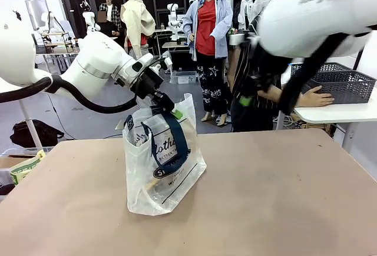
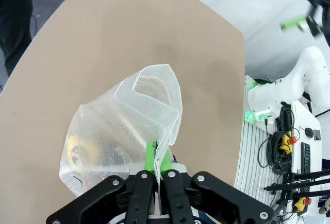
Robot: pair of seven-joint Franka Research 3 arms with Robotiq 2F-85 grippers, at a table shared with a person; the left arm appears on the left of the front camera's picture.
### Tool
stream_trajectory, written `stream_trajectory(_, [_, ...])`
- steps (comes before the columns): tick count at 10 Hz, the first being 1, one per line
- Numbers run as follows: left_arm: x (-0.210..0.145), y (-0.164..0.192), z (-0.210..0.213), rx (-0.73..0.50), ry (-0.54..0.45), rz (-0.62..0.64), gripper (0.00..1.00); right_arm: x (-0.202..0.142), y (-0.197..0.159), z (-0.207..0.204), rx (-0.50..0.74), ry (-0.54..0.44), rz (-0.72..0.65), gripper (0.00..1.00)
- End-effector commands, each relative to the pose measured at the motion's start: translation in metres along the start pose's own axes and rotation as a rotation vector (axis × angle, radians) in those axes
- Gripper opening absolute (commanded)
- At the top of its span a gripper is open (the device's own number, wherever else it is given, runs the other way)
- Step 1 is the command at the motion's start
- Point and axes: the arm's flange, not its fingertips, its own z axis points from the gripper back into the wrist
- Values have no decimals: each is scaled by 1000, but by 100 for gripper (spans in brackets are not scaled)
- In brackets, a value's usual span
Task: Transfer purchased items from the store into the shopping bag.
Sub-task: Move the Reusable shopping bag to the right side of the table.
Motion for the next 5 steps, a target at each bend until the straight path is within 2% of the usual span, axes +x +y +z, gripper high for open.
stream_trajectory(1, [-12,-2,0,28,19,0,0,-30,-37,3,-26,2,-269,100])
stream_trajectory(3, [-11,-1,0,54,34,-7,0,-70,-83,-1,-52,52,-506,100])
stream_trajectory(5, [-15,-1,2,64,23,-7,0,-111,-109,-8,-66,82,-702,100])
